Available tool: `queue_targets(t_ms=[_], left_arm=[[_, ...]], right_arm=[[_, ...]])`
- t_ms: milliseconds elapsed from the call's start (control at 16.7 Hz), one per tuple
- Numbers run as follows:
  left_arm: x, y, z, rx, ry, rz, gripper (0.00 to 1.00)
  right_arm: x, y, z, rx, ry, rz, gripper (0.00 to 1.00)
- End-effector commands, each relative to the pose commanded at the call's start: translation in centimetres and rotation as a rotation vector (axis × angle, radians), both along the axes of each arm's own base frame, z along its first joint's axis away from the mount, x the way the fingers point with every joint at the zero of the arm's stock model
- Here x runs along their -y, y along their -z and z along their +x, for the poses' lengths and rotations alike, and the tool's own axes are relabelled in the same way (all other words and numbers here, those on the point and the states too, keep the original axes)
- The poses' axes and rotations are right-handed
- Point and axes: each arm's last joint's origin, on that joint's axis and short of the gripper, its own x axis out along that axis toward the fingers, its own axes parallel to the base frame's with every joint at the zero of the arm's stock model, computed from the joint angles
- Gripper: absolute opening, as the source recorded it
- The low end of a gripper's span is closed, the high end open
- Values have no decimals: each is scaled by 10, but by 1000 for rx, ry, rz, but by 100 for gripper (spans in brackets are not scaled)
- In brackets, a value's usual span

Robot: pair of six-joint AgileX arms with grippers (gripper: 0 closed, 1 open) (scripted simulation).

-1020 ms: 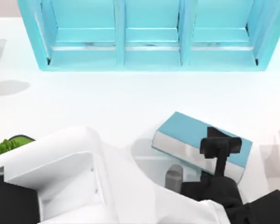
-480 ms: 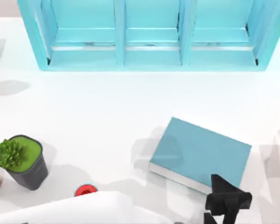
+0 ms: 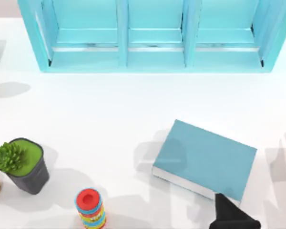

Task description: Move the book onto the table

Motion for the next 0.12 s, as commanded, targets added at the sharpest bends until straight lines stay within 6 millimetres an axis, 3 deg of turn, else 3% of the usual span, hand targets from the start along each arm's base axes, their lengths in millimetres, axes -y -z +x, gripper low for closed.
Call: queue_targets(t_ms=[120], left_arm=[[0,0,0,1,0,0,100]], right_arm=[[0,0,0,0,0,0,100]])
